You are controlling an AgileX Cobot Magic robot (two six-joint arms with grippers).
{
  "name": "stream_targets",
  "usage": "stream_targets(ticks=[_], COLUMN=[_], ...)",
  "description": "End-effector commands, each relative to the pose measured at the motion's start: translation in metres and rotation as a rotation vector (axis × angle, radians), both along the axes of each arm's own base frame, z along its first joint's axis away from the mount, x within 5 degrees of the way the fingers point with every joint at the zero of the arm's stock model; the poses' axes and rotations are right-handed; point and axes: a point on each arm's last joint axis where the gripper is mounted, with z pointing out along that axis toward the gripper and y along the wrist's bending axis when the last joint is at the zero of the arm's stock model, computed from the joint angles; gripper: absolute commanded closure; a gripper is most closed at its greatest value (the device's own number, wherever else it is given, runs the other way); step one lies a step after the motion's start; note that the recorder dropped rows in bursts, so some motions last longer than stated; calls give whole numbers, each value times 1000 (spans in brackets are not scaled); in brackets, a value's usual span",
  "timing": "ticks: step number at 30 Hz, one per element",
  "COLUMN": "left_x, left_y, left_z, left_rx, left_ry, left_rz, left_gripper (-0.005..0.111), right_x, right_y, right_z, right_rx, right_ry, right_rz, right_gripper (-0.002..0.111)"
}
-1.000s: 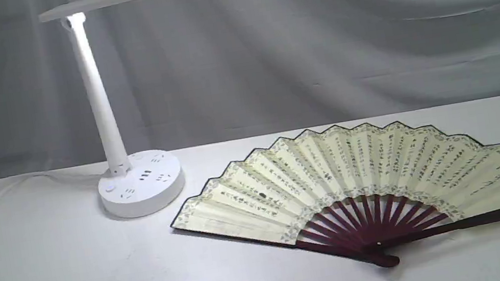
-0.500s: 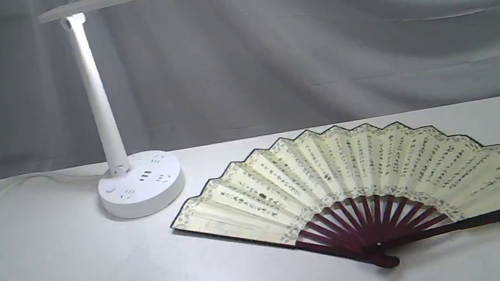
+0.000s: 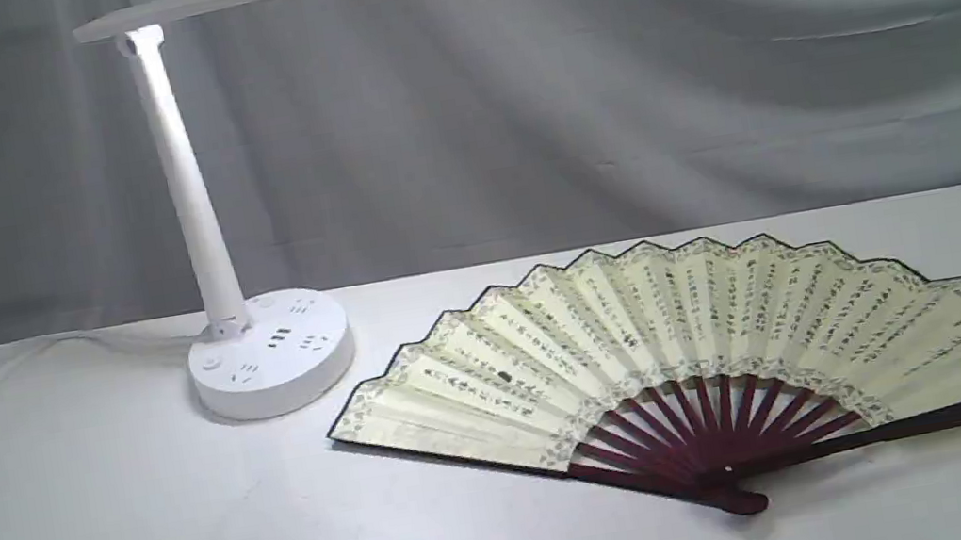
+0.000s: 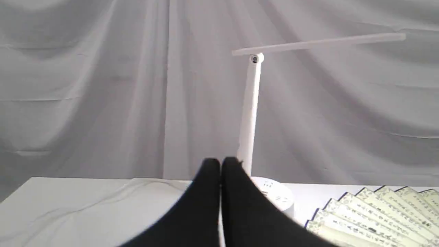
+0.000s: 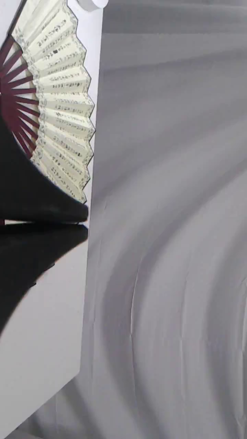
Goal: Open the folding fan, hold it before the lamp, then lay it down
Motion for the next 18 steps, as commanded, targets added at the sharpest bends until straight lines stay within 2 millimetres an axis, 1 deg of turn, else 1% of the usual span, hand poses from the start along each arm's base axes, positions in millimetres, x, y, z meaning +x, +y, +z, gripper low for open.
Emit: stream_targets(ticks=[1, 6, 8, 9, 11, 12, 18], left_x=[6, 13, 15, 16, 16, 16, 16], left_y=[0, 0, 0, 0, 0, 0, 0], left_z=[-15, -42, -53, -60, -59, -65, -66], left_rx=[-13, -1, 0, 0, -2, 0, 1], left_ry=[-36, 12, 40, 51, 46, 109, 125], left_rz=[4, 8, 8, 8, 9, 6, 5], left_gripper=[107, 107, 107, 107, 107, 107, 107], right_x=[7, 14, 14, 13, 13, 13, 14], right_y=[-1, -4, -4, -5, -5, -5, -4], right_z=[-18, -58, -63, -67, -68, -67, -67], right_rx=[-5, -34, -68, -75, -93, -82, -48], right_ry=[-23, 81, 115, 168, 173, 169, 161], right_rz=[1, -7, -11, -12, -15, -14, -8], right_gripper=[108, 108, 108, 108, 108, 108, 108])
